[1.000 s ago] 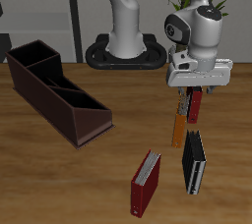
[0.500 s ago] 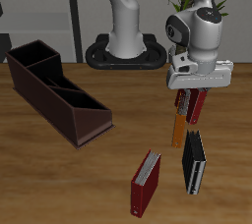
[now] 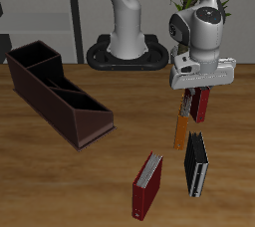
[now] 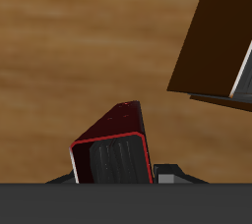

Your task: Place the left red book into the right desk caddy's front compartment

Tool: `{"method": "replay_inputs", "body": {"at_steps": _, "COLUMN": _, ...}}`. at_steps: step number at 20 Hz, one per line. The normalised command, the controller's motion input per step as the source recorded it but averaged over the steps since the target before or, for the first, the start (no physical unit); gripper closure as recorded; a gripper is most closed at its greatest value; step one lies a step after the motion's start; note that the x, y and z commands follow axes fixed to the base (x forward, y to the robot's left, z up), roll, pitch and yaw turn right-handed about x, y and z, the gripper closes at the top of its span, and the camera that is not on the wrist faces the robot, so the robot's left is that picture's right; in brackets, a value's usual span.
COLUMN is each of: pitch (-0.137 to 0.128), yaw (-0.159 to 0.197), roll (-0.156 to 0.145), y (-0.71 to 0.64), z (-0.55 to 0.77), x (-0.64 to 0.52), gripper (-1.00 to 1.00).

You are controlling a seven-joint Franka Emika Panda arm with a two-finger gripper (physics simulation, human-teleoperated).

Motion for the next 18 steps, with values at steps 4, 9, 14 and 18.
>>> {"method": "replay_inputs", "body": {"at_steps": 4, "pitch": -0.023, "yaw": 0.080, "roll": 0.037, "y": -0.10, "z": 0.16, "x": -0.37, "gripper": 1.00}}
{"method": "replay_inputs", "body": {"at_steps": 9, "pitch": -0.004, "yaw": 0.114, "roll": -0.020, "y": -0.39, "z": 0.17, "x": -0.31, "gripper": 1.00}}
{"method": "replay_inputs", "body": {"at_steps": 14, "pitch": -0.024, "yaw": 0.102, "roll": -0.047, "y": -0.64, "z": 0.40, "x": -0.22, "gripper": 1.00}}
{"method": "replay_inputs", "body": {"at_steps": 18, "pitch": -0.064, "yaw": 0.067, "roll": -0.066, "y": -0.61, "z": 0.42, "x": -0.23, "gripper": 1.00}}
